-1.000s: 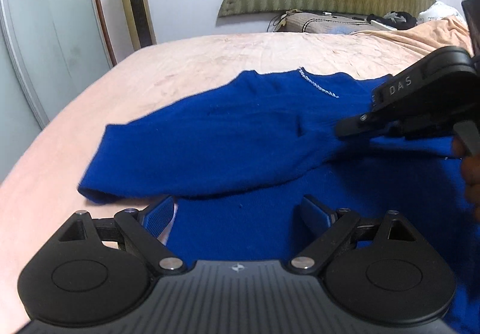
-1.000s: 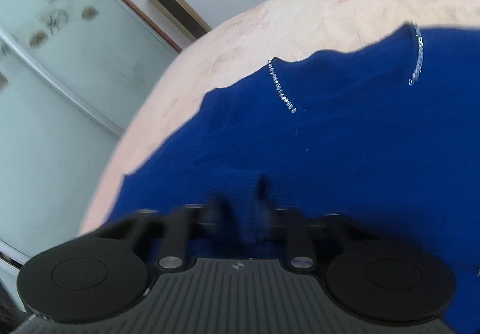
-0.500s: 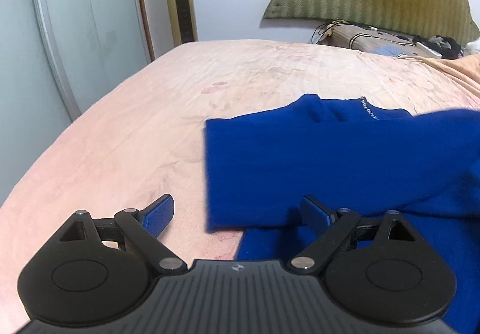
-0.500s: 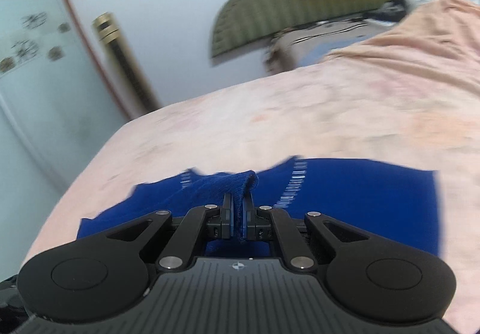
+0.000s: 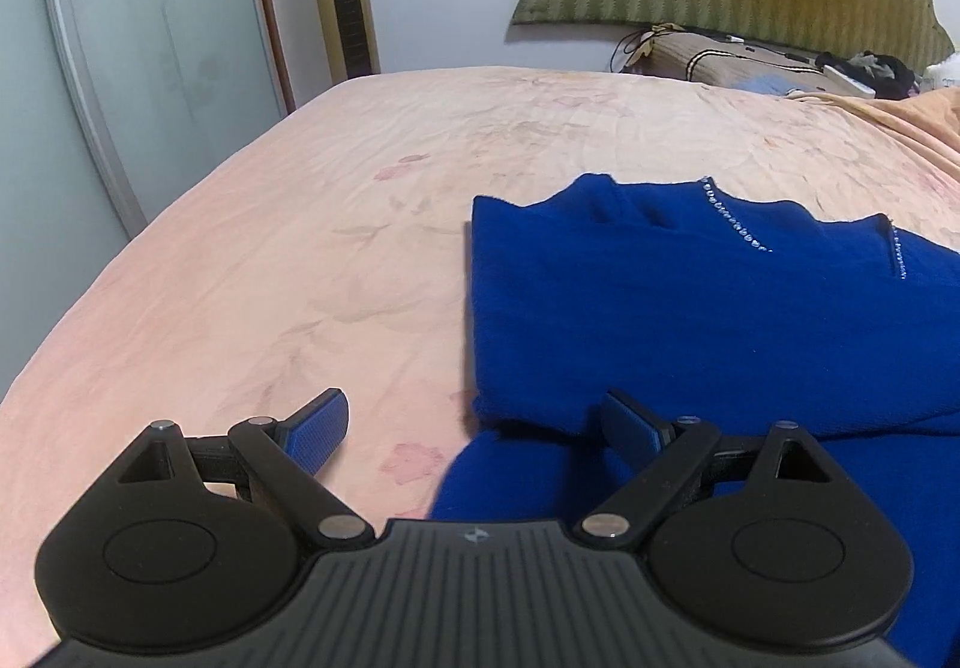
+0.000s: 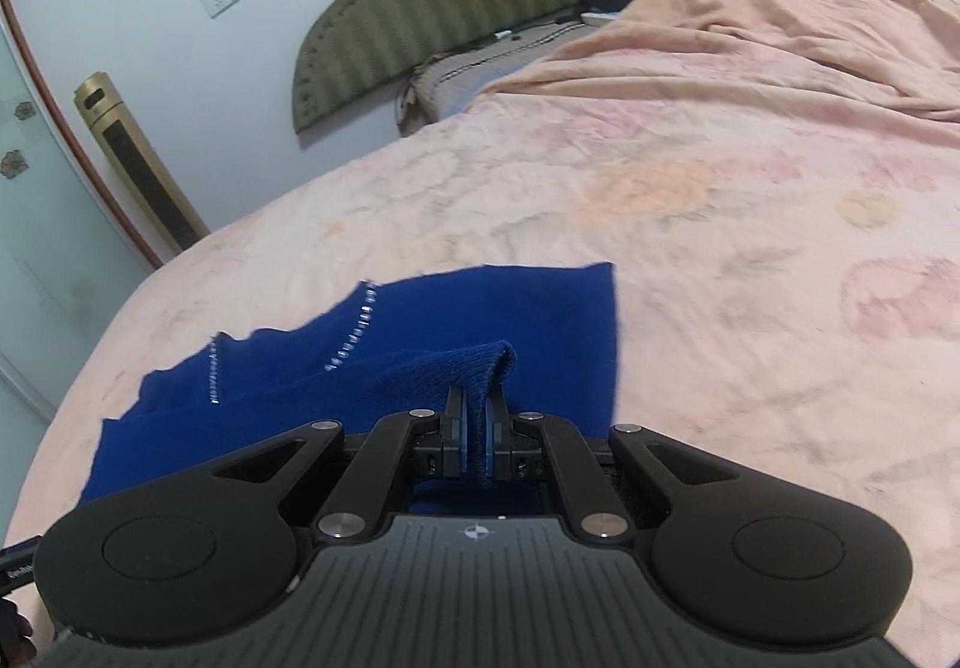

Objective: Fold small clothes

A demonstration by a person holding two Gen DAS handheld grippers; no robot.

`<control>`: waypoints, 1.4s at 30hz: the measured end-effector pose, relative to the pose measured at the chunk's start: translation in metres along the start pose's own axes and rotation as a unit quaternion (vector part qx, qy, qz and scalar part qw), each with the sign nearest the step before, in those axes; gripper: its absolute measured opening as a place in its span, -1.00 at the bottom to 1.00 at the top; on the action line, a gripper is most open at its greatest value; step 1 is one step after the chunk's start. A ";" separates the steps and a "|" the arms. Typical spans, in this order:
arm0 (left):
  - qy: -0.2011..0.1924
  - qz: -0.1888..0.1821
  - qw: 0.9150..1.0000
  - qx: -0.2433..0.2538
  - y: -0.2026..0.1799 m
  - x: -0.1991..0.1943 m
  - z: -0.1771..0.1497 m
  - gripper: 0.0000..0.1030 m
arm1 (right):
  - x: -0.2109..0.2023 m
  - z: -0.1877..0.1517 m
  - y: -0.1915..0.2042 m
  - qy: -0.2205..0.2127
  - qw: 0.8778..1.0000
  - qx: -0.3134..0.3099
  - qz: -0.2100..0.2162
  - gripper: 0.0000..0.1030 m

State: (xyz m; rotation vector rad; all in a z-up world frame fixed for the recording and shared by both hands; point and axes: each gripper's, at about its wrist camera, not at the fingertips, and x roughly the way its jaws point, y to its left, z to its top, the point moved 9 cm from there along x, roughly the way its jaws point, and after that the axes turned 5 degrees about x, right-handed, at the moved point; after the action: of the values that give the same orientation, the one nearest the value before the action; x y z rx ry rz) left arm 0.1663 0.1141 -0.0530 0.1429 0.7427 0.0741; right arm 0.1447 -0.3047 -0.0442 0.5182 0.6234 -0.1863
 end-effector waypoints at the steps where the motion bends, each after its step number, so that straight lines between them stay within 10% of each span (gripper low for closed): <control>1: 0.000 0.000 1.000 0.003 -0.002 0.000 0.001 0.79 | 0.000 -0.001 -0.003 0.001 1.000 0.000 -0.006 -0.85; 8: 0.003 -0.009 1.000 0.015 -0.017 -0.002 0.001 0.79 | -0.013 0.003 -0.006 -0.055 0.994 -0.037 -0.088 -0.44; 16: 0.009 -0.005 0.999 0.032 -0.029 0.001 -0.003 0.79 | 0.021 -0.032 0.030 0.026 0.994 -0.101 -0.043 -0.31; 23: 0.015 -0.005 0.999 0.028 -0.029 0.003 -0.007 0.79 | 0.009 -0.034 0.040 0.002 0.990 -0.131 -0.047 0.07; 34: 0.018 -0.010 1.000 0.024 -0.030 0.005 -0.016 0.79 | -0.011 -0.060 0.034 0.008 0.992 -0.122 -0.040 0.14; 42: -0.025 -0.007 1.000 0.005 -0.025 0.005 -0.028 0.94 | -0.013 -0.100 0.048 0.008 0.979 -0.200 -0.038 1.00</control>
State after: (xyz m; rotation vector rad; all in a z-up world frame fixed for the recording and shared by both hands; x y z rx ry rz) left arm 0.1518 0.0924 -0.0803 0.1490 0.6944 0.0529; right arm 0.0989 -0.2119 -0.0856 0.1077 0.6765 -0.1239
